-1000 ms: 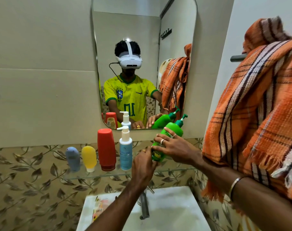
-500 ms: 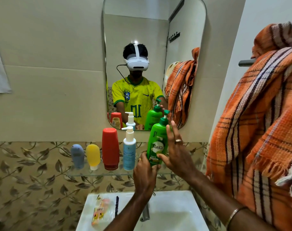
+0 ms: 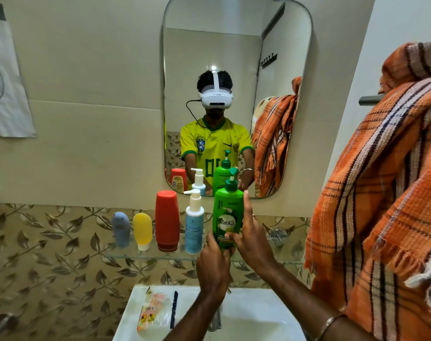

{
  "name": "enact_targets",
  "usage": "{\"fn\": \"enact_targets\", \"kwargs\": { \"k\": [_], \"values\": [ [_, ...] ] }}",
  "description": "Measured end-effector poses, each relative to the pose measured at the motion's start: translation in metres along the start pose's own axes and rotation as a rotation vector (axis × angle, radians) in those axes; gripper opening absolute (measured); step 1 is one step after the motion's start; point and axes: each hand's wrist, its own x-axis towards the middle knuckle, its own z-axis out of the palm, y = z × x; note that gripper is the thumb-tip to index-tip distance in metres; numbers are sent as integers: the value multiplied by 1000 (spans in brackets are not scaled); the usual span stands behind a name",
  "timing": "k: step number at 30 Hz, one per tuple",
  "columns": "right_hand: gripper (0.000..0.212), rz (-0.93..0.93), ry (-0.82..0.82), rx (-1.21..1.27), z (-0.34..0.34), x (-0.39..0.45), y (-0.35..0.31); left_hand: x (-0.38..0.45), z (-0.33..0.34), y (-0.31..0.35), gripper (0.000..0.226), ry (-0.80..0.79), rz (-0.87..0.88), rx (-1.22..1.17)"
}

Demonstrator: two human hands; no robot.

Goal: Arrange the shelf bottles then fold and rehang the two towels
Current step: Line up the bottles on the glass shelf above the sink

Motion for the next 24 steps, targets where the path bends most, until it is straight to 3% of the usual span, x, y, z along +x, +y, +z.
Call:
{"fn": "enact_targets", "kwargs": {
  "k": [14, 24],
  "values": [
    [125, 16, -32, 56, 1, 9, -3, -8, -13, 4, 76, -30, -16, 107],
    [128, 104, -37, -9, -3, -7, -4, -7, -37, 22, 67, 3, 38, 71]
  ]
}}
